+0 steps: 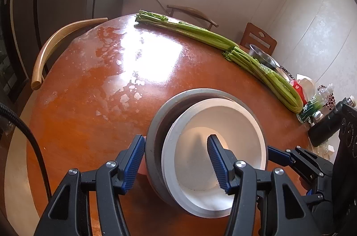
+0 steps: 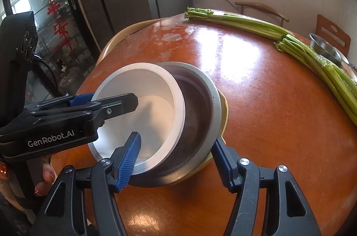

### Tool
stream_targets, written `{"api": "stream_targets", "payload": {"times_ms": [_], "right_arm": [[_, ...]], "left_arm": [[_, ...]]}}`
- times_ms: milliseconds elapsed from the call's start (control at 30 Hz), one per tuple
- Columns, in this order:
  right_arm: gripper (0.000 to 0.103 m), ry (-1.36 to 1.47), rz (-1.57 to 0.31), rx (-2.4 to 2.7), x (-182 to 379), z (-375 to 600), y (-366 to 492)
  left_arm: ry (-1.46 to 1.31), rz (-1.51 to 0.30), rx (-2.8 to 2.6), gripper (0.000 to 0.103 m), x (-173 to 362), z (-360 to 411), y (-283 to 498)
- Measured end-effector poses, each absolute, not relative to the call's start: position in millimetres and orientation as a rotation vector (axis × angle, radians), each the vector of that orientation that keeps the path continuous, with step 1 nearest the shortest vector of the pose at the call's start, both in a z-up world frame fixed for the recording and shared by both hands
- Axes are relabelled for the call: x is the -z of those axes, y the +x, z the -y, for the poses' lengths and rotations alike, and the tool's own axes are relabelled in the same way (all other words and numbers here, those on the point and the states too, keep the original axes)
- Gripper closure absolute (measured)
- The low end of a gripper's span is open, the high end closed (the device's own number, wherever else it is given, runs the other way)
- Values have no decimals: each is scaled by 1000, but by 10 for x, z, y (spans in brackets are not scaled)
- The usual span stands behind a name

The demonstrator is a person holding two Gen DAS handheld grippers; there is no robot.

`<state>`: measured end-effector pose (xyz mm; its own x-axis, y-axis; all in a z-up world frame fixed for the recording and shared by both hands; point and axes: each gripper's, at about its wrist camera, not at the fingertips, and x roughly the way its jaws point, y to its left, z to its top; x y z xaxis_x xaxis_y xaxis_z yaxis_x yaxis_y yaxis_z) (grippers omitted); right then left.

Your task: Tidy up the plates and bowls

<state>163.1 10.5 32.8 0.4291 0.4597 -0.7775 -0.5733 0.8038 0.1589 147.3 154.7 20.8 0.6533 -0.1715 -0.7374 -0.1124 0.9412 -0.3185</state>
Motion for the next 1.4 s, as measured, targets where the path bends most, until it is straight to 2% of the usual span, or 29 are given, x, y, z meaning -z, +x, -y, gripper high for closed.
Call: {"api": "stream_targets", "payload": {"times_ms": [700,1133,1400], "right_arm": [[37,-134,-862,-624,-500,5,1454],[37,-123,-771,-606,-643,249,1050],[37,-118,-732,-569,-617,517,698]], "left_arm": [[-319,-789,-16,44,-455,-1559,1262],[-260,-731,-59,42,-591,-1276,825],[-240,-727,-93,35,-537,-1030,477]]}}
